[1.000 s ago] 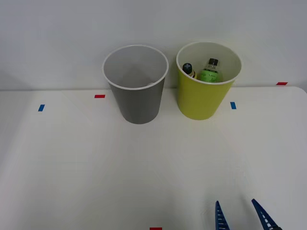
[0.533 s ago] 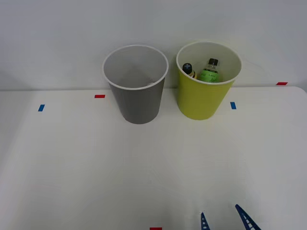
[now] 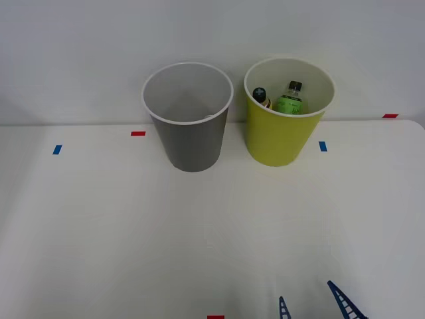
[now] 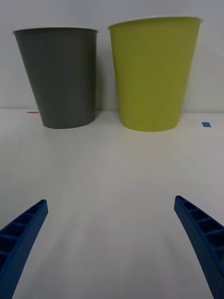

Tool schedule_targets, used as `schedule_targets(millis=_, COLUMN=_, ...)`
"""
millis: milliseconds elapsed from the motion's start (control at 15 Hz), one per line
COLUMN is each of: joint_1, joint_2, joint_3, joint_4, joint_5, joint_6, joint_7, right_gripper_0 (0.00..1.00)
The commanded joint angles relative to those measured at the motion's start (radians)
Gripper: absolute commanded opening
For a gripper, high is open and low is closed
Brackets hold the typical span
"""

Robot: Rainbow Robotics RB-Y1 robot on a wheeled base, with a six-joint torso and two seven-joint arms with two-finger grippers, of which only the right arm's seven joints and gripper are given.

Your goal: Put cans in the gray bin, plastic bottles in the light green bin

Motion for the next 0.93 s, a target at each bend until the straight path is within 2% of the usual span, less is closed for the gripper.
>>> schedule_targets(millis=67, joint_1=-0.004, joint_2=-0.006, joint_3=0.004, joint_4=-0.001, joint_5=-0.005, joint_6=-0.001, joint_7=-0.008, right_gripper_0=0.93)
schedule_targets(millis=933, joint_1=-0.004, joint_2=-0.031, joint_3=0.010, joint_4=-0.001, joint_5=-0.017, joint_6=-0.047, joint_7=-0.016, right_gripper_0=0.93)
